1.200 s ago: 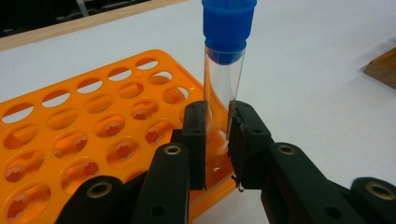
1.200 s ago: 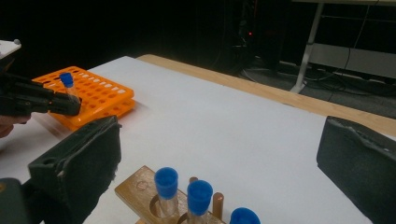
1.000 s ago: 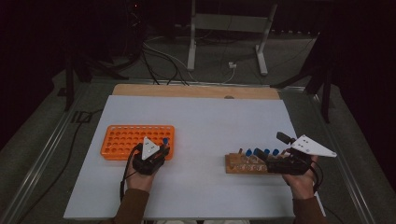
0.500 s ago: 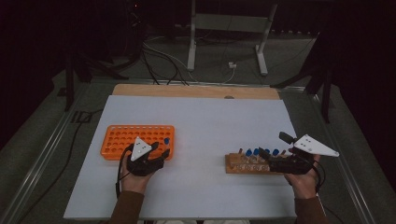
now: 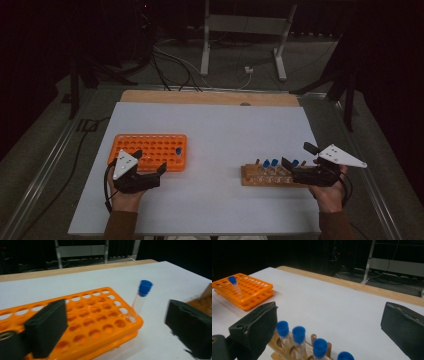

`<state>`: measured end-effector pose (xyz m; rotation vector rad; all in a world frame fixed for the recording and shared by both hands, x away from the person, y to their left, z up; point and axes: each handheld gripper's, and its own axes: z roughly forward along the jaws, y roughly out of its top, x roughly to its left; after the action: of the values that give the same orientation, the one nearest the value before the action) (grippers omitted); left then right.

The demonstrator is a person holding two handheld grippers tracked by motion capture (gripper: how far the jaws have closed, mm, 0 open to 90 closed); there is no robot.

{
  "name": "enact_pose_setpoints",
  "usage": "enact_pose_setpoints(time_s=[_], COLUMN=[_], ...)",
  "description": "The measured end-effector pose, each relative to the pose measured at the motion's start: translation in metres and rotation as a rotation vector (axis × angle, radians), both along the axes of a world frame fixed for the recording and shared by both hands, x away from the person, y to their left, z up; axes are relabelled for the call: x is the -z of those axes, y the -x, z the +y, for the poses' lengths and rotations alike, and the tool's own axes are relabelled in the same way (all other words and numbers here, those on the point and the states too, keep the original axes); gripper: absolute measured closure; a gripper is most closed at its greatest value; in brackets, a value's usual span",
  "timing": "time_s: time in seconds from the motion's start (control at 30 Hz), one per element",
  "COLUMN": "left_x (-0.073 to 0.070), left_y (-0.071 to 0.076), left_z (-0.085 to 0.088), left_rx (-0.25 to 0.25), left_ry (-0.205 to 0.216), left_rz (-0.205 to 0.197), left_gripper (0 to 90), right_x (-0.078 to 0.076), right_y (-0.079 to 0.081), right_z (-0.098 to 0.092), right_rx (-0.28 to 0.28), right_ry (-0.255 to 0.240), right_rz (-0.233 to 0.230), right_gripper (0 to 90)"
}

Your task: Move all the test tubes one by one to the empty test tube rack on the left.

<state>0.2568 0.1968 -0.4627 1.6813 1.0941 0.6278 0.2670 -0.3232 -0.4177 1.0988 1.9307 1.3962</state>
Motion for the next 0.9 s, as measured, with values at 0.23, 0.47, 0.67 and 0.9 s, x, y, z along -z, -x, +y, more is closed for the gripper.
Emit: enact_pose_setpoints(time_s=[0.23,0.47,0.67,0.9], left_x=[-0.001,0.0,0.001,0.002], left_y=[0.005,0.005,0.005,0.004], left_z=[0.012,0.012,0.013,0.013], left_rx=[-0.037,-0.041,-0.045,-0.046], left_ry=[0.005,0.001,0.001,-0.001], left_rz=[-0.017,-0.021,-0.018,-0.013], left_gripper=[0.8,0.8,0.8,0.8], right_x=[0.006,0.016,0.021,0.029], right_y=[0.0,0.003,0.004,0.004], right_z=[-0.007,-0.019,-0.022,-0.021], right_rx=[0.01,0.028,0.008,-0.035], right_ry=[0.016,0.032,0.044,0.066], right_rz=[0.021,0.045,0.049,0.078], right_gripper=[13.5,34.7,51.2,65.3])
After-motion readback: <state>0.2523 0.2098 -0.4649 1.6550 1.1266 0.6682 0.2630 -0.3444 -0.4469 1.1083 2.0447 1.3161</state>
